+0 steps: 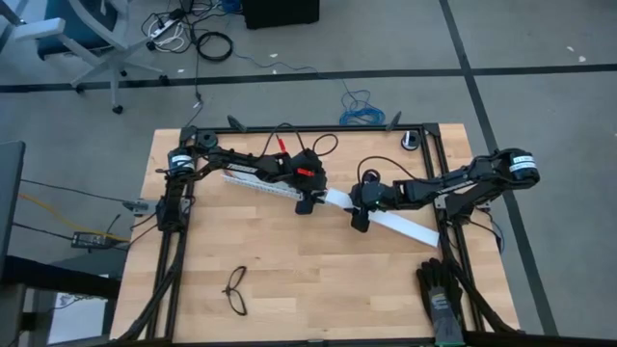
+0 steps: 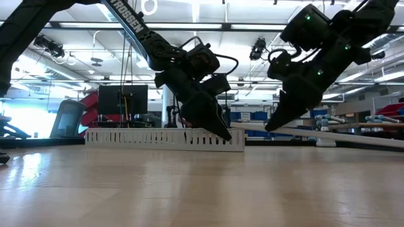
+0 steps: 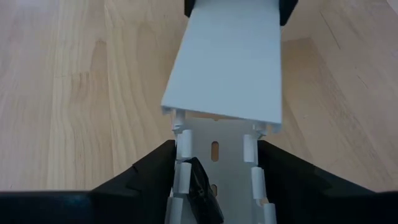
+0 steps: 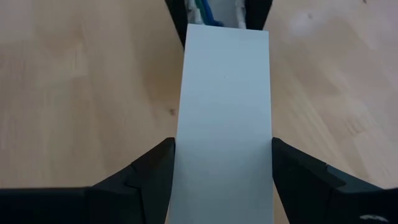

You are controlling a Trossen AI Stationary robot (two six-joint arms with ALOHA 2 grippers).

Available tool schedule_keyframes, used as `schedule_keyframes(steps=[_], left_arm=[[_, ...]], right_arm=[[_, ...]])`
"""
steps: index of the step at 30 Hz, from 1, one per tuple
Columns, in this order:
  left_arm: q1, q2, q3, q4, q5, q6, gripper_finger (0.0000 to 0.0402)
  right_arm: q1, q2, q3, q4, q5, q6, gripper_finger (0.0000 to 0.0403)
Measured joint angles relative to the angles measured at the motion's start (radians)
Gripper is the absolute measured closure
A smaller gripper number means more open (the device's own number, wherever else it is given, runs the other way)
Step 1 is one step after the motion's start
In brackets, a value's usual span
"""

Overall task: Ziptie cables
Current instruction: Close the white cable duct lid

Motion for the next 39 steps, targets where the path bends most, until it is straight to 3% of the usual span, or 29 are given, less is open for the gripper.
schedule_keyframes(steps=[9, 19, 32, 39], left_arm=[[0.000, 0.000, 0.000, -0.001, 0.000, 0.000, 0.0177], [0.000, 0.000, 0.000, -0.001, -0.001, -0.001, 0.0177], [0.000, -0.001, 0.000, -0.007, -0.002, -0.001, 0.0176], [0.000, -0.001, 0.000, -0.011, 0.010, 0.000, 0.0141]], right_arm=[[-0.024, 0.025, 0.000, 0.013, -0.068, -0.017, 0.0167], [-0.024, 0.038, 0.000, 0.033, -0.032, -0.022, 0.0158], [-0.024, 0.039, 0.000, 0.033, -0.003, -0.044, 0.0113], [-0.024, 0.039, 0.000, 0.037, -0.007, -0.037, 0.0105]])
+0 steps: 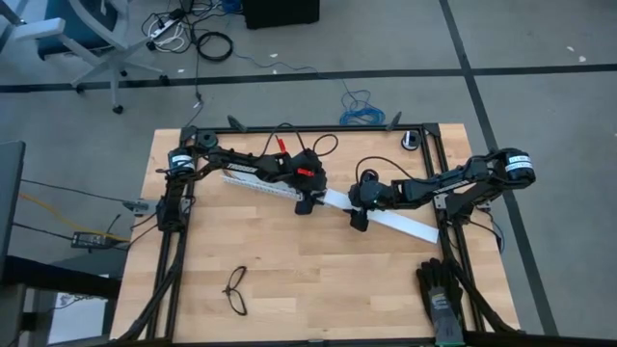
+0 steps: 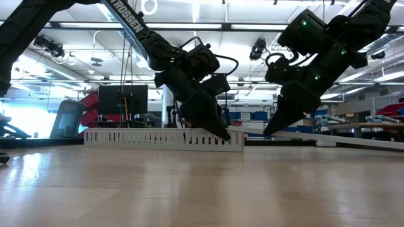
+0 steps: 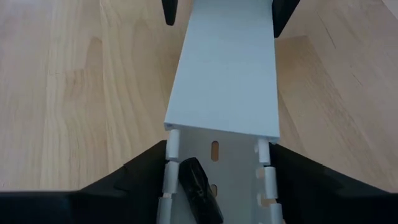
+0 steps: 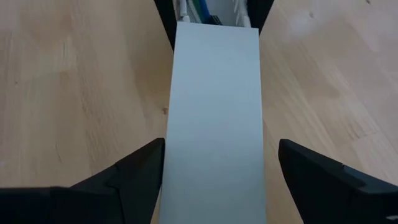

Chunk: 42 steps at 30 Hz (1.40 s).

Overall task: Ziptie cables
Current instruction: Close the white cable duct lid

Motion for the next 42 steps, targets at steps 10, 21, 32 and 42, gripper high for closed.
schedule_keyframes(steps=[10, 21, 32, 42], left_arm=[[0.000, 0.000, 0.000, 0.002, 0.000, 0.000, 0.0092], [0.000, -0.010, 0.000, 0.002, -0.001, 0.000, 0.0091], [0.015, -0.038, 0.000, -0.051, 0.000, 0.004, 0.0091], [0.027, -0.056, 0.001, -0.114, 0.028, 0.050, 0.0100]], right_arm=[[0.000, -0.034, 0.000, 0.002, -0.001, -0.001, 0.0106], [0.001, -0.080, 0.000, 0.000, -0.002, -0.004, 0.0107], [0.001, -0.084, 0.000, -0.004, -0.003, -0.003, 0.0107], [0.001, -0.084, 0.000, -0.007, -0.003, -0.003, 0.0107]])
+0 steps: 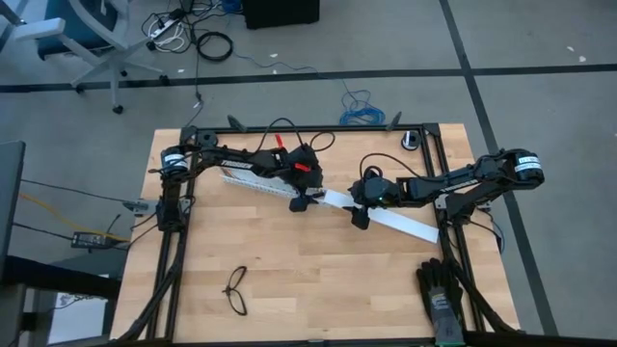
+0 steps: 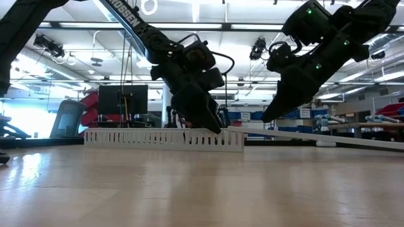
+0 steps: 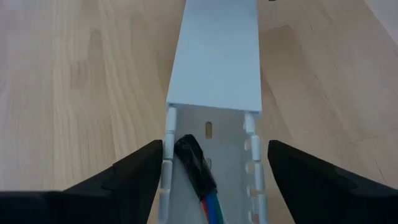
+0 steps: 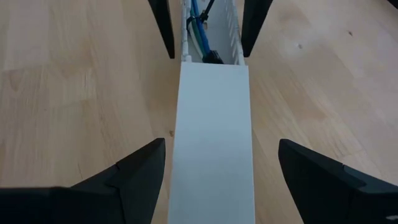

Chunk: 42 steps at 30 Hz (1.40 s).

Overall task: Ziptie cables
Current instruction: Close the white cable duct lid

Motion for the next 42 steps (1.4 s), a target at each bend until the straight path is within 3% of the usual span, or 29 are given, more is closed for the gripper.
schedule_keyframes(steps=[10, 21, 26, 36, 42], left_arm=[[0.001, -0.006, -0.011, -0.012, 0.019, 0.004, 0.0140], [0.000, -0.006, -0.019, 0.001, 0.021, 0.000, 0.0144], [0.000, -0.006, -0.020, 0.006, 0.017, -0.001, 0.0145], [0.000, -0.005, -0.021, 0.011, 0.015, -0.002, 0.0145], [0.000, -0.005, -0.021, 0.017, 0.015, -0.002, 0.0145]], right_arm=[[0.000, 0.000, 0.000, 0.003, 0.000, 0.001, 0.0107], [0.000, 0.004, 0.000, 0.069, -0.021, 0.031, 0.0119], [0.000, 0.006, 0.000, 0.073, -0.020, 0.029, 0.0180], [0.000, 0.010, 0.000, 0.098, -0.056, 0.006, 0.0388], [0.000, 0.011, 0.000, 0.110, -0.060, 0.007, 0.0396]])
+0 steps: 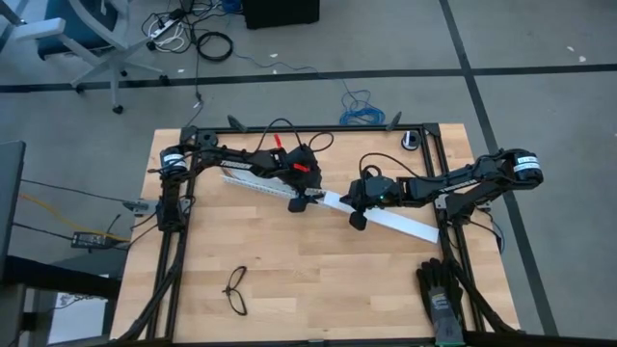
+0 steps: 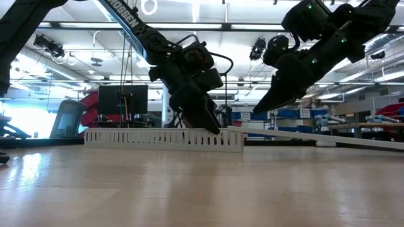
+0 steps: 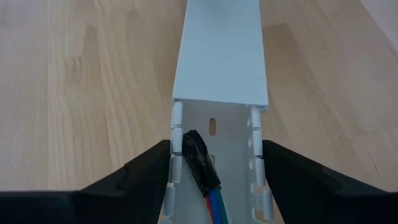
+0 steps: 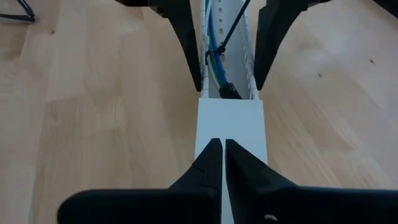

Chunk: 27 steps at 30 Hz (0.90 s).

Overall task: Ziptie cables
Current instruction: Close the white cable duct lid

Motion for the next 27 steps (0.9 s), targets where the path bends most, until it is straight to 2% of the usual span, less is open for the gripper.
schedule_keyframes(steps=[13, 22, 27], left_arm=[[0.000, 0.001, -0.001, 0.014, -0.004, -0.002, 0.0145], [0.000, 0.001, -0.001, 0.011, -0.005, -0.002, 0.0145], [0.000, 0.001, -0.001, 0.006, -0.004, -0.002, 0.0145]], right_arm=[[-0.010, 0.006, 0.000, -0.027, -0.013, 0.081, 0.0403], [-0.009, 0.174, 0.039, 0.056, -0.040, 0.077, 0.0403], [-0.014, 0.194, 0.073, 0.083, -0.048, 0.012, 0.0403]])
